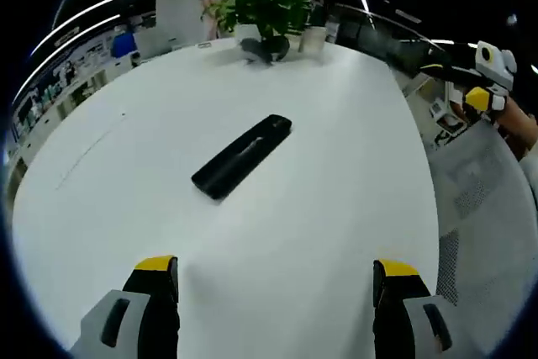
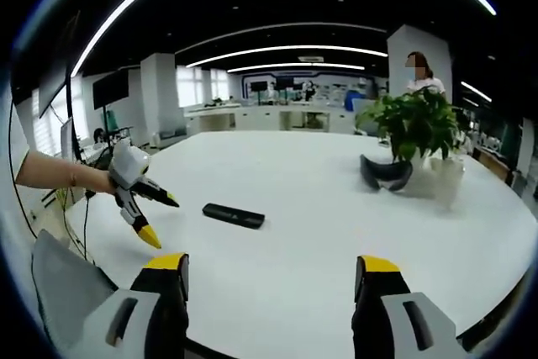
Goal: Press the specified remote control buttons in sequence, fully releasing each button before pressing the next.
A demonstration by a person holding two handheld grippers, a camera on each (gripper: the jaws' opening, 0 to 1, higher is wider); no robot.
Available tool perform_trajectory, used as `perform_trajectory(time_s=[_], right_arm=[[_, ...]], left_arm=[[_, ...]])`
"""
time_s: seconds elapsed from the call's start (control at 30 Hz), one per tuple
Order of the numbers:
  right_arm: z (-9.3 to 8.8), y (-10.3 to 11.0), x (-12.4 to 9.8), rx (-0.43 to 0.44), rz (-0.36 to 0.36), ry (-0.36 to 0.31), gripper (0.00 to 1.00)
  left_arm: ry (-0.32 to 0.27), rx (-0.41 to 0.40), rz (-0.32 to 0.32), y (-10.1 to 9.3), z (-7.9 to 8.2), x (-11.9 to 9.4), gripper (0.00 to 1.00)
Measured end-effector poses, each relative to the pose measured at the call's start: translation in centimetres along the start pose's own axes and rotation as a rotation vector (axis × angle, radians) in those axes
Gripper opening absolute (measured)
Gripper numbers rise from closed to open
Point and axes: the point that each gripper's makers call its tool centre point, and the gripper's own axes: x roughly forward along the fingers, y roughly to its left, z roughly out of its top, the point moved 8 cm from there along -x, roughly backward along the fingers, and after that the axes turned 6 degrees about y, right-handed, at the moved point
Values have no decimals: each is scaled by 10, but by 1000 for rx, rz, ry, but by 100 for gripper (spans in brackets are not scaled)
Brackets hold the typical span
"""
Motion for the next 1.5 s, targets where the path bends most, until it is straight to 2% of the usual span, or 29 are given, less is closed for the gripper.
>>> perform_trajectory(time_s=[0.27,0.6,0.77,0.97,1.27,1.43,1.5], right_arm=[[-2,-4,-1,3,-9,16,79],[-2,-7,1,-3,-18,25,79],[-4,-7,1,-3,-18,33,78],[-5,-7,2,-4,-15,41,77],[-6,-9,5,-11,-12,53,75],[-6,-8,9,-14,-2,57,74],[-6,-7,10,-18,3,60,74]], left_arm=[[80,113,-19,24,16,10,97],[138,227,-52,38,42,26,97],[163,255,-64,44,56,34,93],[190,293,-81,51,72,43,86],[206,338,-87,49,82,47,70],[196,333,-76,54,88,48,58],[196,339,-77,53,90,48,50]])
